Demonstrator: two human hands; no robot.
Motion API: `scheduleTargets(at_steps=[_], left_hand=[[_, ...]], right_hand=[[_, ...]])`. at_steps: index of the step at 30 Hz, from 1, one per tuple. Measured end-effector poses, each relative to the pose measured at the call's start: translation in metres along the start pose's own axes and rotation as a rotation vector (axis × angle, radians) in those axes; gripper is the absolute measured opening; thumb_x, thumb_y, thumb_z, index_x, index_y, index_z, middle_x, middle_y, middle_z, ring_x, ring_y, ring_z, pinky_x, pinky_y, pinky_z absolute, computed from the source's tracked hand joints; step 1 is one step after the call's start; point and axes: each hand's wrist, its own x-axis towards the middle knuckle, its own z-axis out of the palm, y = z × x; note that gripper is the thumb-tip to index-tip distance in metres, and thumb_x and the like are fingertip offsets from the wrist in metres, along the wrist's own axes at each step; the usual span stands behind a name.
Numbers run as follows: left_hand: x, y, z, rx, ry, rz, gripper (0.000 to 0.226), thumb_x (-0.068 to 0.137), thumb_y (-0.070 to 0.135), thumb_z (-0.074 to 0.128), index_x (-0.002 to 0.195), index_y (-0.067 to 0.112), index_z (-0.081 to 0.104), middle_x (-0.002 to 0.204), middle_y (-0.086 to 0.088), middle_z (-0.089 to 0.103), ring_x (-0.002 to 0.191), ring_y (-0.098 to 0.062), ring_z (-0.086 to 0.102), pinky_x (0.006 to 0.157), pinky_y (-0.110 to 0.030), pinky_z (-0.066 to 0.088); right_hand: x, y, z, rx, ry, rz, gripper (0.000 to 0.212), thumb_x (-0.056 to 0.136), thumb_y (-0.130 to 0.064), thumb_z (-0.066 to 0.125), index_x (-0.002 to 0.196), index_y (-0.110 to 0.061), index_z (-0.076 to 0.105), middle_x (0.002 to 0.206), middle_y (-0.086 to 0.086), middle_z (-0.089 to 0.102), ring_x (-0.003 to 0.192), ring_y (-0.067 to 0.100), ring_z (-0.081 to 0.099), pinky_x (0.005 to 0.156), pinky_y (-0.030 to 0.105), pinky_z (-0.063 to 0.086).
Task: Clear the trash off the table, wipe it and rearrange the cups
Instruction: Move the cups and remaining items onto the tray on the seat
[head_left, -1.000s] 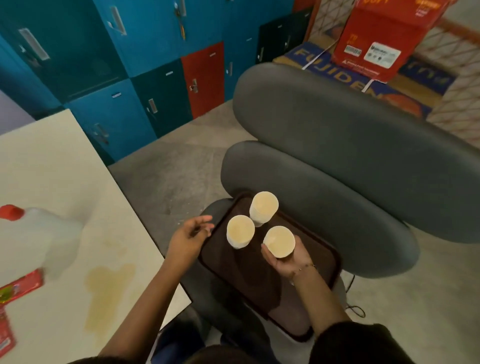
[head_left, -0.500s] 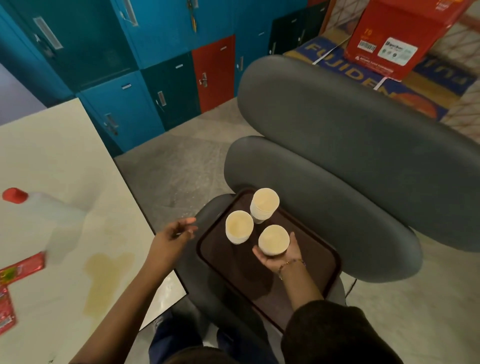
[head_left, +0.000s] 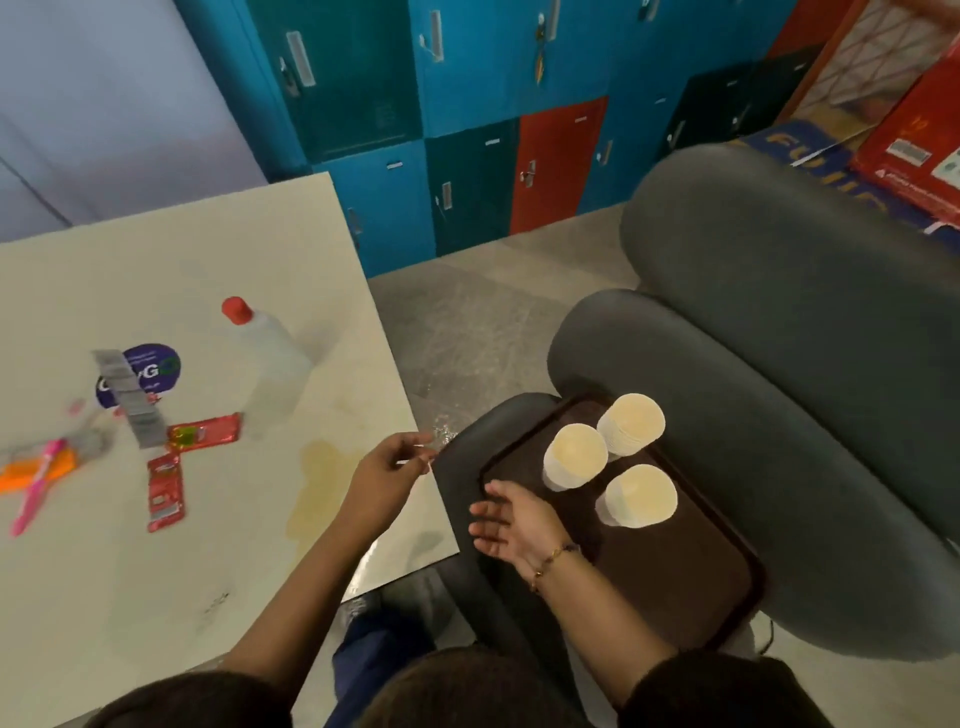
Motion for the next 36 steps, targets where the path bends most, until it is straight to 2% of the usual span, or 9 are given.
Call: scheduleTargets(at_steps=[4, 11, 14, 19, 22, 27, 29, 32, 36], left_hand=[[-0.008, -0.025, -0.049, -0.051, 0.119, -0.050, 0.025, 0.091, 0.006, 0.050, 0.110, 0.018, 0.062, 0.100, -0.002, 0.067, 0.093, -0.016, 0.062, 0.071, -0.012, 0.043], [-0.024, -0.085, -0.144, -0.117, 0.303, -0.174, 0.023, 0.092, 0.016, 0.051, 0.113, 0.021, 0.061, 0.103, 0.001, 0.067, 0.087, -0.007, 0.062, 0.073, -0.016, 0.044], [-0.026, -0.109, -0.187, -0.161, 0.372, -0.214, 0.021, 0.092, 0.016, 0.052, 0.109, 0.024, 0.061, 0.100, 0.002, 0.067, 0.087, -0.008, 0.063, 0.071, -0.016, 0.044], [-0.020, -0.144, -0.242, -0.183, 0.437, -0.273, 0.017, 0.089, 0.014, 0.057, 0.100, 0.026, 0.060, 0.091, 0.005, 0.065, 0.084, -0.012, 0.063, 0.066, -0.014, 0.041], [-0.010, -0.164, -0.272, -0.140, 0.450, -0.306, 0.018, 0.090, 0.015, 0.055, 0.103, 0.025, 0.061, 0.097, 0.004, 0.065, 0.081, -0.004, 0.060, 0.065, -0.014, 0.039], [0.022, -0.183, -0.285, 0.061, 0.419, -0.379, 0.034, 0.088, 0.025, 0.056, 0.122, 0.020, 0.055, 0.120, -0.002, 0.061, 0.099, -0.017, 0.060, 0.083, -0.028, 0.047], [0.036, -0.183, -0.278, 0.166, 0.410, -0.383, 0.047, 0.086, 0.033, 0.059, 0.130, 0.020, 0.046, 0.125, -0.004, 0.057, 0.109, -0.021, 0.058, 0.089, -0.032, 0.046], [0.054, -0.185, -0.267, 0.373, 0.382, -0.344, 0.057, 0.082, 0.032, 0.061, 0.133, 0.018, 0.040, 0.123, -0.006, 0.054, 0.107, -0.024, 0.055, 0.086, -0.035, 0.046], [0.067, -0.198, -0.256, 0.546, 0.366, -0.313, 0.057, 0.084, 0.022, 0.057, 0.136, 0.018, 0.034, 0.121, -0.008, 0.051, 0.105, -0.027, 0.053, 0.084, -0.037, 0.046]], right_hand=[[-0.002, -0.006, 0.069, -0.441, -0.118, -0.218, 0.012, 0.096, -0.023, 0.047, 0.102, -0.014, 0.052, 0.080, 0.003, 0.062, 0.062, 0.015, 0.056, 0.057, 0.023, 0.044], [0.023, 0.009, 0.191, -0.857, -0.246, -0.412, 0.006, 0.090, -0.017, 0.055, 0.096, -0.016, 0.054, 0.088, -0.004, 0.060, 0.068, 0.013, 0.057, 0.063, 0.022, 0.044], [0.048, 0.023, 0.249, -1.021, -0.257, -0.557, 0.010, 0.087, -0.015, 0.061, 0.097, -0.016, 0.057, 0.104, 0.000, 0.059, 0.092, 0.015, 0.057, 0.081, 0.022, 0.043], [0.095, 0.038, 0.325, -1.406, -0.238, -0.733, 0.034, 0.084, -0.008, 0.062, 0.117, -0.010, 0.056, 0.129, 0.009, 0.046, 0.118, 0.024, 0.050, 0.104, 0.028, 0.040], [0.126, 0.046, 0.360, -1.591, -0.187, -0.814, 0.045, 0.083, -0.002, 0.056, 0.127, -0.009, 0.051, 0.136, 0.012, 0.041, 0.123, 0.029, 0.047, 0.106, 0.032, 0.038], [0.152, 0.056, 0.389, -1.984, 0.003, -0.811, 0.052, 0.086, -0.010, 0.054, 0.135, -0.020, 0.039, 0.133, 0.007, 0.045, 0.121, 0.028, 0.043, 0.098, 0.040, 0.037], [0.156, 0.059, 0.390, -2.024, 0.066, -0.810, 0.052, 0.086, -0.009, 0.052, 0.135, -0.019, 0.037, 0.130, 0.010, 0.046, 0.119, 0.029, 0.043, 0.099, 0.042, 0.036], [0.164, 0.060, 0.388, -2.021, 0.081, -0.766, 0.053, 0.081, -0.011, 0.056, 0.131, -0.015, 0.039, 0.125, 0.012, 0.049, 0.113, 0.032, 0.045, 0.093, 0.039, 0.040], [0.166, 0.049, 0.383, -1.808, 0.076, -0.728, 0.041, 0.079, -0.005, 0.057, 0.117, -0.010, 0.043, 0.115, 0.015, 0.053, 0.101, 0.033, 0.053, 0.083, 0.037, 0.045]])
